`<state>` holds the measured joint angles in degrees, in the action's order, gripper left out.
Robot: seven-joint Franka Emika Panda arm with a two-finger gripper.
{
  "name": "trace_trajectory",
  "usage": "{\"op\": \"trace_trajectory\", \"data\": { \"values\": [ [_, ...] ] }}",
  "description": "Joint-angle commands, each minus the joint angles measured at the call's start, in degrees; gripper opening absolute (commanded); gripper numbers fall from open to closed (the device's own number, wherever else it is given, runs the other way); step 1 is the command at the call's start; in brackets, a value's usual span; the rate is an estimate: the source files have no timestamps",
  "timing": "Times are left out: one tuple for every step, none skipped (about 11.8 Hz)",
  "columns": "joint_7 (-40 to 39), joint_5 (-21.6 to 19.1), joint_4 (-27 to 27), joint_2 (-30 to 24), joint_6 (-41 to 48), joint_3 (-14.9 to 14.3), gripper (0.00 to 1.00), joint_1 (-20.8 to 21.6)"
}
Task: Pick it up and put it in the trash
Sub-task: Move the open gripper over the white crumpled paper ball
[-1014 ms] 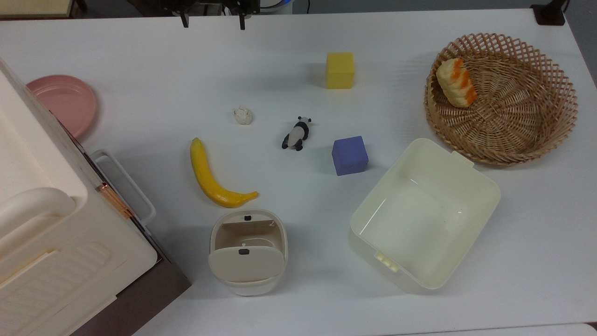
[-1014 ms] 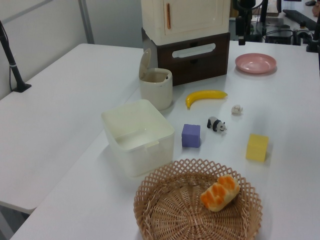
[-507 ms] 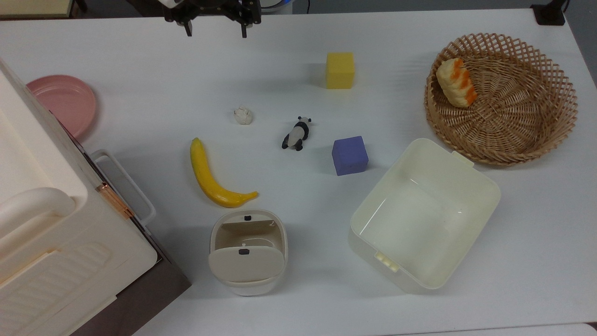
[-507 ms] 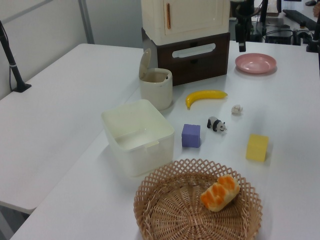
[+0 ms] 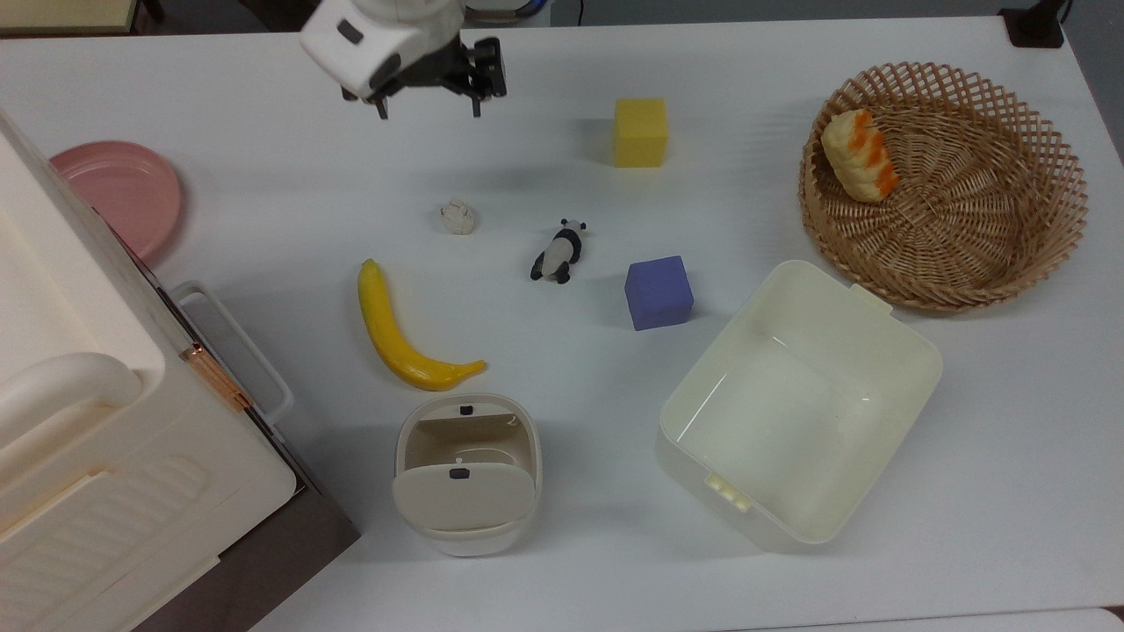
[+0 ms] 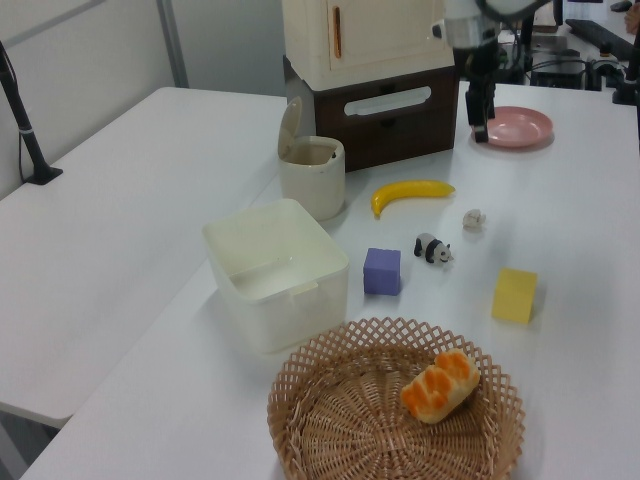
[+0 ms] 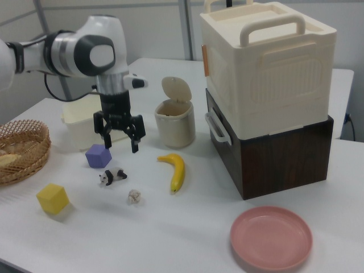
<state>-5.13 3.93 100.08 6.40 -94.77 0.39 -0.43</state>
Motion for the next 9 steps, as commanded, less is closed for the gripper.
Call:
{"op": "trace_trajectory", "data": {
  "values": [
    [0.03, 0.64, 4.14, 1.33, -4.8, 0.23, 0.94, 1.75],
    [0.03, 0.99, 6.16, 1.86, -6.11, 0.23, 0.93, 2.1],
    [0.03, 2.12, 8.0, 2.13, -7.34, 0.23, 0.93, 2.01],
    [-0.06, 3.09, 9.5, 2.3, -8.22, 0.23, 0.9, 1.93],
    [-0.06, 3.36, 11.08, 2.56, -9.89, 0.23, 0.9, 1.93],
    [-0.06, 3.63, 11.79, 3.18, -11.56, 0.23, 0.89, 1.84],
    [-0.06, 4.24, 12.15, 4.57, -13.14, 0.23, 0.88, 1.75],
    [-0.06, 5.64, 12.24, 5.72, -13.76, 0.14, 0.84, 1.58],
    [0.03, 6.17, 12.24, 6.43, -14.55, 0.14, 0.82, 1.49]
  ]
}}
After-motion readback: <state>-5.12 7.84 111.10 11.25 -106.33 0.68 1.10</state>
